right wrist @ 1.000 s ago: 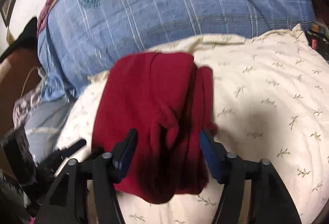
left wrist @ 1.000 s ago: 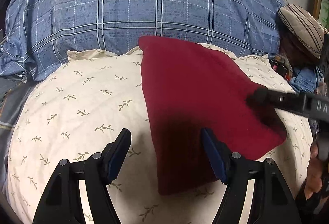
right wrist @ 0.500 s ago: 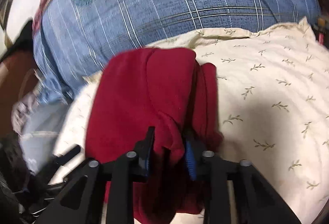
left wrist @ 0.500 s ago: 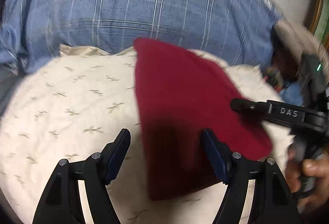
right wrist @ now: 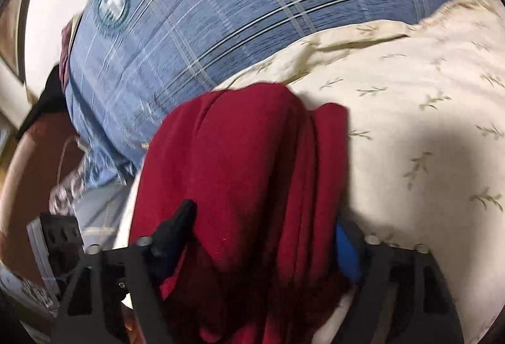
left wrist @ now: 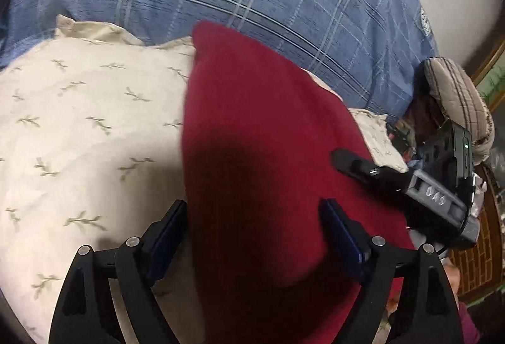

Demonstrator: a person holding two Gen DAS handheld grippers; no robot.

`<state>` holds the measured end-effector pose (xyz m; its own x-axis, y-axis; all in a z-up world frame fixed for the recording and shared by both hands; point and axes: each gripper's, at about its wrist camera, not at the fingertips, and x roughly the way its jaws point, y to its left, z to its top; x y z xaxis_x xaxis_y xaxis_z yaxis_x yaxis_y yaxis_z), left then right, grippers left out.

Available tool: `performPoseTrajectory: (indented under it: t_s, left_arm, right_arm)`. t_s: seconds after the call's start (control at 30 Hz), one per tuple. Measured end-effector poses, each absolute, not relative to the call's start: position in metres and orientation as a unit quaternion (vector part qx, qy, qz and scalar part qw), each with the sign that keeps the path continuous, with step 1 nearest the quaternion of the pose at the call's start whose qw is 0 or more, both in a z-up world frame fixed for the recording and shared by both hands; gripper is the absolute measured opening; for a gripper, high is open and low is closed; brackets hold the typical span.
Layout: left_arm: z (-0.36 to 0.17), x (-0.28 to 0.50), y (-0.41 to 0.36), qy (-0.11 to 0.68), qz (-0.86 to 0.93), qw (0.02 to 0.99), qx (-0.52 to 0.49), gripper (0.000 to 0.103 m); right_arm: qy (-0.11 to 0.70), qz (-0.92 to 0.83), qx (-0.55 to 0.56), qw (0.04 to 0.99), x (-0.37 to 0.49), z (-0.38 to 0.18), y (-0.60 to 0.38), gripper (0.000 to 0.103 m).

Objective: Fold small clothes

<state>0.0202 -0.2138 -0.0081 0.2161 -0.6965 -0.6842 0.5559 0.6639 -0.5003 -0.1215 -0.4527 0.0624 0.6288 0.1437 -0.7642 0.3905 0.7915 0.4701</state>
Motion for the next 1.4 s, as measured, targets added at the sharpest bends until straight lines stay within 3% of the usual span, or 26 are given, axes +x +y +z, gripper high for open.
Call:
performPoseTrajectory:
  t_s: [0.13, 0.23, 0.4, 0.6, 0.73, 0.9, 1.03, 1.17, 1.33, 1.4]
  left_arm:
    - [0.003, 0.012, -0.218, 0.456, -0.403, 0.792, -0.046, 0.064]
    - [0.029, -0.006, -0.205, 0.442, -0.414, 0.794, -0.054, 0.058]
    - [0.062, -0.047, -0.169, 0.424, -0.390, 0.817, -0.025, 0.058]
    - [0.030, -0.070, -0.129, 0.484, -0.333, 0.809, 0.001, 0.059]
    - [0.028, -0.082, -0.116, 0.458, -0.317, 0.830, 0.004, 0.062]
    - [0.042, -0.104, -0.116, 0.403, -0.293, 0.867, 0.026, 0.069]
    - [0.035, -0.120, -0.112, 0.383, -0.283, 0.879, 0.037, 0.070]
    - [0.029, -0.129, -0.106, 0.378, -0.275, 0.884, 0.025, 0.078]
    - [0.033, -0.140, -0.108, 0.348, -0.260, 0.899, 0.047, 0.078]
    - [0.036, -0.147, -0.107, 0.338, -0.256, 0.904, 0.049, 0.078]
  right_arm:
    - [0.407, -0.060, 0.321, 0.853, -0.129, 0.079, -0.451, 0.048]
    - [0.393, -0.029, 0.324, 0.860, -0.136, 0.100, -0.434, 0.045]
    - [0.415, 0.021, 0.298, 0.859, -0.149, 0.121, -0.387, 0.045]
    - [0.498, -0.028, 0.269, 0.824, -0.168, 0.102, -0.360, 0.053]
    - [0.454, -0.050, 0.219, 0.862, -0.196, 0.139, -0.351, 0.053]
    - [0.448, 0.000, 0.101, 0.888, -0.194, 0.167, -0.299, 0.047]
    - [0.501, -0.029, 0.045, 0.864, -0.189, 0.131, -0.282, 0.034]
    - [0.507, -0.059, 0.048, 0.859, -0.202, 0.101, -0.289, 0.033]
    - [0.487, -0.061, 0.060, 0.869, -0.216, 0.122, -0.282, 0.039]
    - [0.470, -0.064, 0.072, 0.877, -0.223, 0.132, -0.279, 0.053]
